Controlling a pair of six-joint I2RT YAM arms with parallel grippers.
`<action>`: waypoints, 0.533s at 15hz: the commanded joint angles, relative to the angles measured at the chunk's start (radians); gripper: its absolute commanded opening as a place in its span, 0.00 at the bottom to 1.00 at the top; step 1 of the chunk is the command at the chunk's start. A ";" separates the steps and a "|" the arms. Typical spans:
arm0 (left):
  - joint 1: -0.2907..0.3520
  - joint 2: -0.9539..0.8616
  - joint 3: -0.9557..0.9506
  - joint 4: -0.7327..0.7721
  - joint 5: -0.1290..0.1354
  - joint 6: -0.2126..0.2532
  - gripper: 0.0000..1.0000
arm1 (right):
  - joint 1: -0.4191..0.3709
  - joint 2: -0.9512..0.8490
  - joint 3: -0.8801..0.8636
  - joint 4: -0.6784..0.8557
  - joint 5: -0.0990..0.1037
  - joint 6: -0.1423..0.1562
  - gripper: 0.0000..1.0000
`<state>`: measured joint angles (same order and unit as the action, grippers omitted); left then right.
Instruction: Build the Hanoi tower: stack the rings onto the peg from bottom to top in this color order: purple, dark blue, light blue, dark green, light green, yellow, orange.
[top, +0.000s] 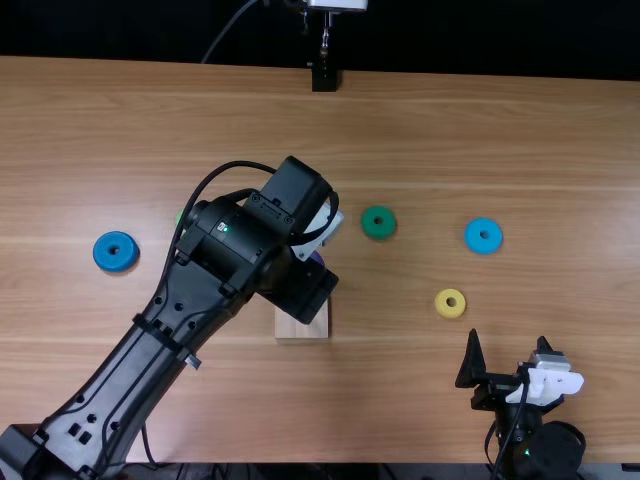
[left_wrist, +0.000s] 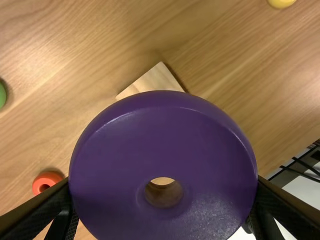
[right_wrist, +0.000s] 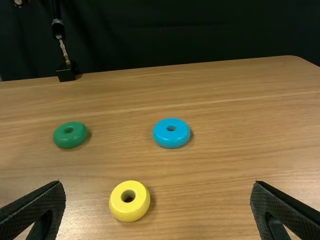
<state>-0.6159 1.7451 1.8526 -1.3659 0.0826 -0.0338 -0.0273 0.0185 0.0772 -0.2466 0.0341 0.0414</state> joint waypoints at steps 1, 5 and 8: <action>-0.013 -0.009 0.034 0.006 0.004 -0.033 0.00 | -0.010 -0.019 -0.063 -0.069 0.014 -0.001 1.00; -0.015 0.027 0.033 0.007 0.004 -0.038 0.00 | -0.010 -0.019 -0.063 -0.069 0.014 -0.001 1.00; -0.022 0.051 0.033 0.009 0.004 -0.038 0.00 | -0.010 -0.019 -0.063 -0.069 0.014 -0.001 1.00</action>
<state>-0.6231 1.7870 1.8526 -1.3582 0.0818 -0.0593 -0.0273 0.0185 0.0772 -0.2466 0.0345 0.0414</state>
